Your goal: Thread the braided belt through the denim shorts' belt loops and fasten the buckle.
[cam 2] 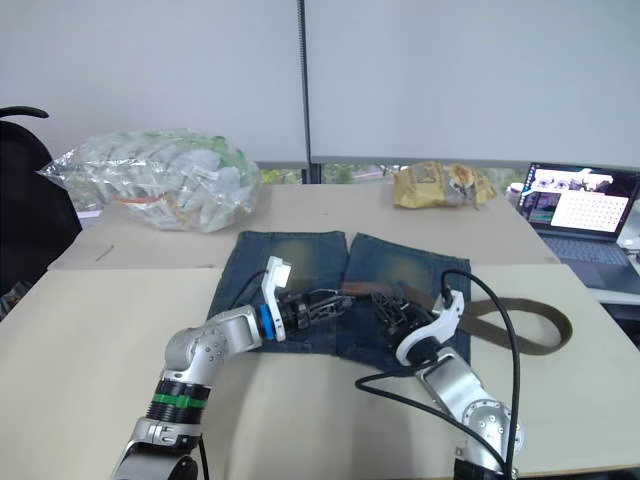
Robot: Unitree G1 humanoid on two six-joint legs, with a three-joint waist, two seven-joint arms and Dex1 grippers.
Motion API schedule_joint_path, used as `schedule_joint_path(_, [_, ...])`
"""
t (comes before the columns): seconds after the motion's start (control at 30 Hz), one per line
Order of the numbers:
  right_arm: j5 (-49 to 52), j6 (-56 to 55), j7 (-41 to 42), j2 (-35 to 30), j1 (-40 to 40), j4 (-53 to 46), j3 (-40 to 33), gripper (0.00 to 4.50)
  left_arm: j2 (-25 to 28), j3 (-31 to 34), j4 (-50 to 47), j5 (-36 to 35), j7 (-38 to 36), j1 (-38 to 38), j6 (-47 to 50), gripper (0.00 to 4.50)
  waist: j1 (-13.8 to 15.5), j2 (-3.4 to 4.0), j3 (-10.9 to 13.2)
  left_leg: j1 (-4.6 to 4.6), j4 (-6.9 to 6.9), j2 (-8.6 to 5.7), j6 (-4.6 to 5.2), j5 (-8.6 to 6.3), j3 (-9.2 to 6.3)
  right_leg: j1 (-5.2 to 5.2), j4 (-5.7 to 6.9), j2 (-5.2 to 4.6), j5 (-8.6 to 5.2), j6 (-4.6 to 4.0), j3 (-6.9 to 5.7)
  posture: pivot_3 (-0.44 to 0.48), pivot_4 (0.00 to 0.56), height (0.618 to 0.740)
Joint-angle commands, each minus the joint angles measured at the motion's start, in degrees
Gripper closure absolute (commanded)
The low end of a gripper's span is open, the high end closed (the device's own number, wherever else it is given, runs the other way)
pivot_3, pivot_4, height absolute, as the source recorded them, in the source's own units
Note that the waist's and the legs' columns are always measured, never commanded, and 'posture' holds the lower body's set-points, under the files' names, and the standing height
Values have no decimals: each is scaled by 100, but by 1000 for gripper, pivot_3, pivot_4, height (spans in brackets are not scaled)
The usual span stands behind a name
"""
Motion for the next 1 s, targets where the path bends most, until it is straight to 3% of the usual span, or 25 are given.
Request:
schedule_joint_path(0.03, [210,-181,359,-93,80,-340,168,4482,-120,244,-234,-460,179,-61,326,13,3,0,0,0,0,0,0,0,0,0,0,0,0,0,0,0,150,740])
schedule_joint_path(0.27, [183,-280,623,-306,361,-416,403,4482,-533,878,13,-1160,734,-290,601,13,8,-1,1,-1,0,0,0,0,0,0,-2,0,-1,1,-1,0,150,740])
schedule_joint_path(0.37, [225,-329,697,-376,410,-464,460,4500,-567,889,84,-1182,827,-317,590,798,3,-1,1,0,0,-1,0,0,0,-1,-3,0,-1,1,-1,0,150,740])
schedule_joint_path(0.73, [197,-471,790,-479,472,-458,580,4500,-479,621,133,-1085,790,-273,448,4475,7,-2,1,-1,0,-1,-1,0,0,-1,-6,0,-1,0,0,0,150,740])
schedule_joint_path(0.9, [151,-550,791,-499,523,-430,646,4500,-440,598,122,-1089,797,-255,433,4475,7,-2,1,-2,0,-1,-1,0,0,-1,-6,0,-1,0,0,0,150,740])
schedule_joint_path(1.0, [358,-539,703,-422,511,-408,649,3530,-421,596,106,-1109,816,-246,452,4500,8,-2,1,-2,0,-1,-1,0,0,-1,-6,0,-1,0,0,0,150,740])
